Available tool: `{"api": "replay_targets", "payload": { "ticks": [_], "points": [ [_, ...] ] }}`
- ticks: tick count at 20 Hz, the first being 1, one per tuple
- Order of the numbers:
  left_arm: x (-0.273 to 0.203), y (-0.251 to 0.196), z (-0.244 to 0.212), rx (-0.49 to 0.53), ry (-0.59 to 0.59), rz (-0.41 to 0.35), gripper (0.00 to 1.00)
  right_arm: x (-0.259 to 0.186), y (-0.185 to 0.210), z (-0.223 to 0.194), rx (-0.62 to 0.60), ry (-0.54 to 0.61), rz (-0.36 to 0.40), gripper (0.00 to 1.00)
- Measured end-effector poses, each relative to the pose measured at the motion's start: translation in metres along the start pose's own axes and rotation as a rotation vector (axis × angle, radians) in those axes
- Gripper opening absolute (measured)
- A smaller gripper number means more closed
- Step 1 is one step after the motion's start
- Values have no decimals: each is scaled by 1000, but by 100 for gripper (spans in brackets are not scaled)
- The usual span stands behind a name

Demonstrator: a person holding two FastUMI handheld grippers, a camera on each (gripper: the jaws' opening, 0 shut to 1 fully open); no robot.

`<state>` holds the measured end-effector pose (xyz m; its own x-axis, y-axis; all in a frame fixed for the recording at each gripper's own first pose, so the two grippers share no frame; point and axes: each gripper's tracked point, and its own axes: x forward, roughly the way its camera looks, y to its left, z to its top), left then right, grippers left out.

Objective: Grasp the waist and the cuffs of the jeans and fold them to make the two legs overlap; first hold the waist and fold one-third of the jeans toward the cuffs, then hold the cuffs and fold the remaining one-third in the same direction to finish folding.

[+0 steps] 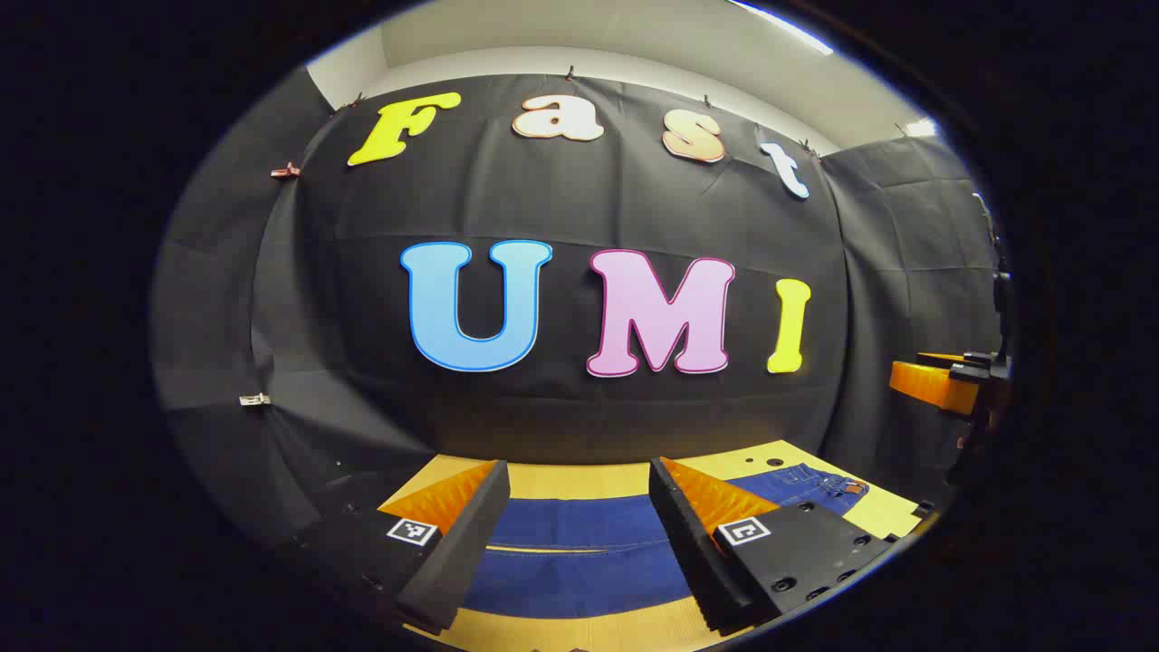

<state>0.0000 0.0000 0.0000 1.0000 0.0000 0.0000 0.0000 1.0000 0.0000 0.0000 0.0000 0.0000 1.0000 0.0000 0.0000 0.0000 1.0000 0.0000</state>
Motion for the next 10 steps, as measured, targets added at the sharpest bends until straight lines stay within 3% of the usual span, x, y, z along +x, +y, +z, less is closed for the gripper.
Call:
{"api": "replay_targets", "payload": {
  "ticks": [10],
  "points": [
    [8,-2,-2,-27,-2,-20,96,3,2,-2,2,-3,-2,96]
  ]
}}
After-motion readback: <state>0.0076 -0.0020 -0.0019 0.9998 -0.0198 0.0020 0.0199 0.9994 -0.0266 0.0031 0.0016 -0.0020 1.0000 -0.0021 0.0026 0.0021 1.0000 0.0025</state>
